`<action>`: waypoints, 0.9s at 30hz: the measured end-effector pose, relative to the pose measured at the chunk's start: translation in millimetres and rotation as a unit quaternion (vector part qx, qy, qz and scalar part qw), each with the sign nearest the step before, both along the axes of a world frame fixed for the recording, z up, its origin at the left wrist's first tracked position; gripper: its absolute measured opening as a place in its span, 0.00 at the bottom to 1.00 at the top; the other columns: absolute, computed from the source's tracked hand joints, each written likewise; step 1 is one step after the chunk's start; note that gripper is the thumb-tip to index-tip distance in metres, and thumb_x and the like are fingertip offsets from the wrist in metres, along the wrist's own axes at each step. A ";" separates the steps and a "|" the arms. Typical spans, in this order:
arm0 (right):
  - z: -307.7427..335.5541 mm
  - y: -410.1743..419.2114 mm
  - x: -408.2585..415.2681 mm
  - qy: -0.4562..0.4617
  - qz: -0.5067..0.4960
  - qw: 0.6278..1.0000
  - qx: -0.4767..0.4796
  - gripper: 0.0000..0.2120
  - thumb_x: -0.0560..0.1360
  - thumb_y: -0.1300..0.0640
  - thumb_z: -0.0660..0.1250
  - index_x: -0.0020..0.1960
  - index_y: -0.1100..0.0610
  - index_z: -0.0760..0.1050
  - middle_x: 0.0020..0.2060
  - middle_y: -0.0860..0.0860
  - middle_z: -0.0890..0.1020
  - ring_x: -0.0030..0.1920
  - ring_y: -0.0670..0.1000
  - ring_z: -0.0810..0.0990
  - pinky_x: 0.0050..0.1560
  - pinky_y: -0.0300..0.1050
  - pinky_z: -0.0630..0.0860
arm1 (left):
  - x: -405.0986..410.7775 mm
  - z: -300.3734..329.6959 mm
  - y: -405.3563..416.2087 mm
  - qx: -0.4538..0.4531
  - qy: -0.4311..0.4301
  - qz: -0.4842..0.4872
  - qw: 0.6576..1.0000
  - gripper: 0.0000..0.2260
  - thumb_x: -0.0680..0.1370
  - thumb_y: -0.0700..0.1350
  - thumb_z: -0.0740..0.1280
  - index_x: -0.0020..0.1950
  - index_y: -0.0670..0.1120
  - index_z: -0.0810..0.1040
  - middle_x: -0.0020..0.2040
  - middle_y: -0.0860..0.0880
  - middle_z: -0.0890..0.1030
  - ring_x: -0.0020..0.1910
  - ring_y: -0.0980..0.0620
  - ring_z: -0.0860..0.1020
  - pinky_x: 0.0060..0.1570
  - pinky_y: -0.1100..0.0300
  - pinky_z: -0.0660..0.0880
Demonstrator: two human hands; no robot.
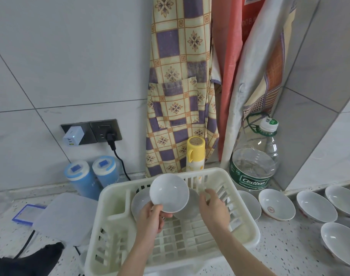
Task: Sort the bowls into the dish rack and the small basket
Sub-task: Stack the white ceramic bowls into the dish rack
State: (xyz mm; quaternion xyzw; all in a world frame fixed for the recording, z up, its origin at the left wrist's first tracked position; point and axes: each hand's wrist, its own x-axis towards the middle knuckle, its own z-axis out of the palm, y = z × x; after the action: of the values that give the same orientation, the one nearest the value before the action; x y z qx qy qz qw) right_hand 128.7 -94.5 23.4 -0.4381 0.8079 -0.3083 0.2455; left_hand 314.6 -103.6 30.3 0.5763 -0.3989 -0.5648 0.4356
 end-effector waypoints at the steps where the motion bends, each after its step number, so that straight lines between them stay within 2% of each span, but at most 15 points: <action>1: 1.4 0.6 2.4 -0.026 0.013 0.998 -0.051 0.17 0.79 0.43 0.54 0.64 0.44 0.72 0.39 0.44 0.82 0.42 0.48 0.79 0.37 0.43 0.71 | -2.4 0.8 1.0 -0.005 -0.010 -0.013 1.000 0.07 0.79 0.40 0.61 0.54 0.46 0.78 0.35 0.41 0.85 0.20 0.56 0.65 0.21 0.65 0.61; 4: 3.1 4.1 7.9 -0.141 0.075 0.978 -0.137 0.16 0.78 0.41 0.53 0.58 0.41 0.77 0.41 0.40 0.83 0.44 0.41 0.80 0.44 0.43 0.75 | -9.0 0.8 2.7 -0.012 -0.037 -0.042 0.998 0.07 0.80 0.41 0.61 0.54 0.46 0.78 0.34 0.42 0.85 0.20 0.55 0.66 0.21 0.65 0.62; 6: 3.2 4.6 6.1 -0.169 0.080 0.971 -0.149 0.15 0.76 0.42 0.55 0.54 0.41 0.78 0.42 0.38 0.83 0.45 0.40 0.80 0.43 0.41 0.76 | -12.1 0.8 2.8 -0.016 -0.056 -0.058 0.997 0.08 0.80 0.41 0.61 0.54 0.45 0.78 0.34 0.42 0.85 0.20 0.55 0.66 0.21 0.65 0.63; 9: 2.0 2.0 3.1 -0.159 0.067 0.978 -0.118 0.14 0.74 0.51 0.64 0.59 0.47 0.78 0.32 0.42 0.81 0.37 0.43 0.78 0.38 0.41 0.73 | -14.5 0.3 1.2 -0.022 -0.063 -0.078 0.995 0.08 0.80 0.42 0.62 0.56 0.46 0.78 0.35 0.42 0.85 0.21 0.55 0.66 0.22 0.64 0.63; 12: 0.5 -1.0 1.7 -0.141 0.048 0.983 -0.103 0.16 0.73 0.61 0.65 0.60 0.53 0.79 0.24 0.43 0.76 0.30 0.42 0.74 0.33 0.38 0.69 | -17.0 -0.9 0.4 -0.028 -0.066 -0.088 0.994 0.09 0.80 0.46 0.64 0.59 0.49 0.77 0.36 0.44 0.86 0.22 0.55 0.67 0.22 0.64 0.64; 16: 1.6 -3.0 1.3 -0.120 0.017 0.989 -0.088 0.17 0.73 0.62 0.64 0.61 0.55 0.78 0.28 0.44 0.77 0.33 0.43 0.75 0.32 0.38 0.68 | -24.1 -2.9 1.9 -0.021 -0.034 -0.085 0.996 0.13 0.80 0.52 0.67 0.63 0.55 0.72 0.39 0.46 0.87 0.22 0.55 0.69 0.22 0.64 0.66; 19: 0.6 -3.2 0.8 -0.099 0.008 0.993 -0.067 0.18 0.74 0.61 0.63 0.63 0.55 0.77 0.32 0.44 0.79 0.37 0.46 0.77 0.36 0.40 0.71 | -25.4 -8.7 6.0 -0.040 -0.075 -0.081 0.993 0.14 0.80 0.50 0.68 0.64 0.57 0.69 0.38 0.47 0.86 0.22 0.55 0.71 0.23 0.63 0.69; 22: -1.0 -4.2 0.7 -0.072 0.004 0.997 -0.040 0.17 0.74 0.59 0.62 0.62 0.55 0.76 0.34 0.46 0.78 0.41 0.52 0.77 0.41 0.45 0.72 | -20.8 -12.3 10.2 -0.064 -0.144 -0.050 0.986 0.04 0.79 0.48 0.68 0.53 0.50 0.79 0.33 0.46 0.84 0.21 0.57 0.71 0.22 0.65 0.68; 23: -1.5 -4.2 1.2 -0.066 0.005 0.997 -0.032 0.17 0.74 0.59 0.62 0.63 0.55 0.76 0.35 0.47 0.78 0.41 0.53 0.76 0.41 0.45 0.71 | -18.8 -13.5 10.0 -0.070 -0.170 -0.043 0.982 0.06 0.79 0.47 0.68 0.47 0.46 0.81 0.32 0.47 0.83 0.21 0.58 0.70 0.23 0.65 0.67; 25: -1.7 -4.3 2.0 -0.059 0.009 0.998 -0.018 0.18 0.74 0.58 0.61 0.63 0.54 0.75 0.38 0.50 0.80 0.42 0.54 0.77 0.41 0.45 0.72 | -17.4 -16.5 9.6 -0.060 -0.223 -0.057 0.971 0.15 0.79 0.47 0.67 0.39 0.37 0.80 0.33 0.40 0.82 0.23 0.54 0.69 0.27 0.62 0.66; 27: -2.2 -4.7 1.8 -0.055 0.018 0.998 -0.005 0.18 0.74 0.58 0.61 0.63 0.54 0.74 0.43 0.52 0.82 0.45 0.56 0.78 0.44 0.47 0.75 | -18.6 -15.9 10.1 -0.029 -0.247 -0.083 0.965 0.17 0.79 0.49 0.67 0.38 0.36 0.80 0.36 0.40 0.84 0.22 0.54 0.70 0.29 0.62 0.67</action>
State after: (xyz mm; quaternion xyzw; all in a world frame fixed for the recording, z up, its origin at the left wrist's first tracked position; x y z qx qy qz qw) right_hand 130.4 -99.2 21.1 -0.4363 0.7837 -0.3313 0.2927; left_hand 296.0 -93.5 14.4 0.6496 -0.5573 -0.4271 0.2915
